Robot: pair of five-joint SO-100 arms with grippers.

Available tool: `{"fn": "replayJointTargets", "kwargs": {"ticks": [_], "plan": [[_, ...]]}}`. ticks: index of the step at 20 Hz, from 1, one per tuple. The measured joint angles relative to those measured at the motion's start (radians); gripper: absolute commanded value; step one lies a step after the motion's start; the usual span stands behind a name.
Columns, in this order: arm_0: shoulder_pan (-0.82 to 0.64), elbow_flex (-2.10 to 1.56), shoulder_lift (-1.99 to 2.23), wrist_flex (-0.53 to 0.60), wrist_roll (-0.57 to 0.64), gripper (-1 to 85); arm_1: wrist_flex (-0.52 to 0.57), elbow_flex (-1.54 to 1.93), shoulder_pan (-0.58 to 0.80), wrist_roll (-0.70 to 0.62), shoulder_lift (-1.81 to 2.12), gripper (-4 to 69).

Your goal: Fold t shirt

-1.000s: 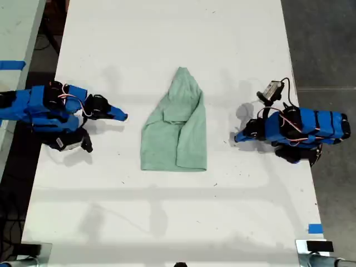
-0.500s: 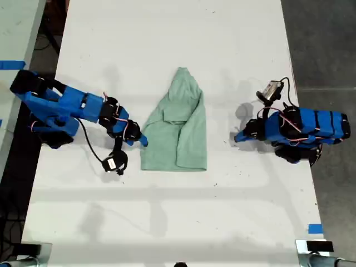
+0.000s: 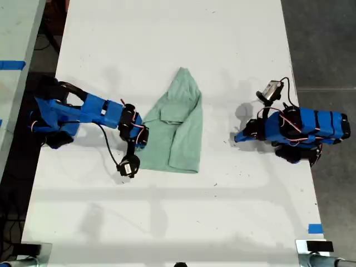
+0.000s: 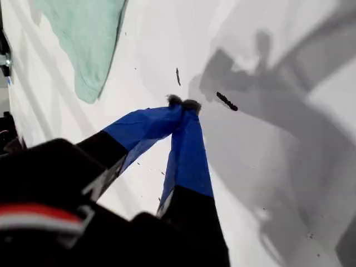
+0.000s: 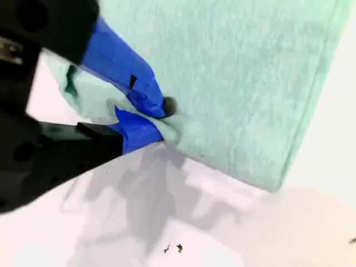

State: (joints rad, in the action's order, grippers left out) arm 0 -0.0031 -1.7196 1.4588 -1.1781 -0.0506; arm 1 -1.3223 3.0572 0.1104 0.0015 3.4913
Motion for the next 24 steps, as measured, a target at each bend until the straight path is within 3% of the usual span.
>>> {"fn": "replayJointTargets", "kwargs": {"ticks": [5,8,12,17,20,21,24], "plan": [[-0.002,0.439,-0.106,-0.210,0.123,-0.2,0.000,0.000,0.000,0.000,0.000,-1.5],[-0.002,0.638,-0.178,-0.215,0.199,-0.2,0.000,0.000,0.000,0.000,0.000,-1.5],[-0.015,0.672,-0.209,-0.044,0.304,4.8,0.000,0.000,0.000,0.000,0.000,-1.5],[-0.026,0.673,-0.302,0.206,0.408,26.7,0.000,0.000,0.000,0.000,0.000,-1.5],[-0.032,0.673,-0.325,0.241,0.428,18.4,0.000,0.000,0.000,0.000,0.000,-1.5],[-0.032,0.673,-0.324,0.233,0.428,-0.1,0.000,0.000,0.000,0.000,0.000,-1.5],[-0.032,0.660,-0.179,0.152,0.449,-0.2,0.000,0.000,0.000,0.000,0.000,-1.5]]}}
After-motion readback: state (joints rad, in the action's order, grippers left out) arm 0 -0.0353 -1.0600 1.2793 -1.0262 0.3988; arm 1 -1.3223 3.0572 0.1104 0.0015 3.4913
